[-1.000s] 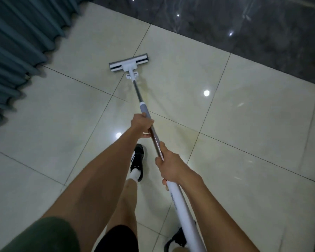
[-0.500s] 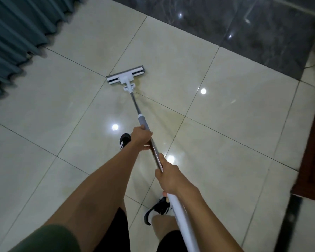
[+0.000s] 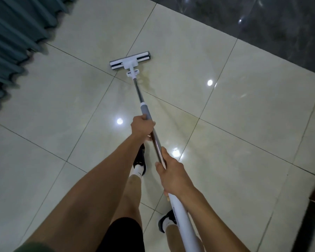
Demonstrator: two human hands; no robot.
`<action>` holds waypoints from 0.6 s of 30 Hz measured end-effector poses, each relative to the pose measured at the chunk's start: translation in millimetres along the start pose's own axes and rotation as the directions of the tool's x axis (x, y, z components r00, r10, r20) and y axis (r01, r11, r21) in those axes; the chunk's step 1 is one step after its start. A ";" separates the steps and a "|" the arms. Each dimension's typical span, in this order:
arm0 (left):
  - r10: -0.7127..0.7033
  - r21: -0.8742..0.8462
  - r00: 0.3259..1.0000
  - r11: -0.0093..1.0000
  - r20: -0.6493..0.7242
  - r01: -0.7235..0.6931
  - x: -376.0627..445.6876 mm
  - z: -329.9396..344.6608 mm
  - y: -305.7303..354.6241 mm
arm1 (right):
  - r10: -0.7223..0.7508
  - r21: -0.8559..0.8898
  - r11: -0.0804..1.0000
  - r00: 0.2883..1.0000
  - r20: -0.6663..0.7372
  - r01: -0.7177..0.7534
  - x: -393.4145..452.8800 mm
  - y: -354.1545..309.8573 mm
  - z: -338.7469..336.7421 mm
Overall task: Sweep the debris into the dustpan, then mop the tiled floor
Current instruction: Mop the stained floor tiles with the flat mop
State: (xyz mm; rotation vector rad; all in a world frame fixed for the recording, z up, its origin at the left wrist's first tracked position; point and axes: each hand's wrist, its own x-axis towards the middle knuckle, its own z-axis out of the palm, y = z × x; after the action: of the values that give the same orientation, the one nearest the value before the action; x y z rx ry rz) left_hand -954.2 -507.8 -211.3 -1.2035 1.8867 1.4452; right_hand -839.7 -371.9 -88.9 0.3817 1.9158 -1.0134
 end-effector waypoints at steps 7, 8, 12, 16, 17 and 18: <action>-0.011 -0.020 0.999 1.000 0.034 0.012 100.6 -53.7 91.0 | -0.008 0.030 1.000 0.999 -0.031 0.009 95.6 -106.2 7.5; -0.011 -0.016 0.999 1.000 0.033 0.012 115.7 -62.2 106.7 | -0.014 0.035 0.999 0.999 -0.034 0.015 111.2 -123.1 6.9; 0.009 -0.022 1.000 1.000 0.008 -0.009 170.8 -90.0 166.1 | -0.033 0.048 0.998 0.999 -0.019 0.034 168.8 -187.6 -0.2; -0.005 -0.057 1.000 0.998 0.031 0.006 200.0 -102.5 199.6 | -0.038 0.028 0.999 0.998 -0.040 0.039 195.2 -220.1 -8.4; -0.015 -0.052 0.999 0.998 0.050 0.018 201.1 -102.9 200.4 | -0.028 0.012 1.000 0.999 -0.046 0.028 194.3 -221.3 -9.1; -0.024 -0.039 0.997 0.999 0.071 0.027 200.3 -102.4 198.5 | -0.013 -0.003 1.000 0.999 -0.052 0.013 191.0 -220.3 -8.4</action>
State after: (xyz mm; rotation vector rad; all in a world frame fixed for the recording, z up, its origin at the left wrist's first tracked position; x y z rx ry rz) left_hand -1210.4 -662.6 -232.4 -1.1759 1.7970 1.4987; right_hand -1082.7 -526.1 -135.9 0.3978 1.9685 -1.0185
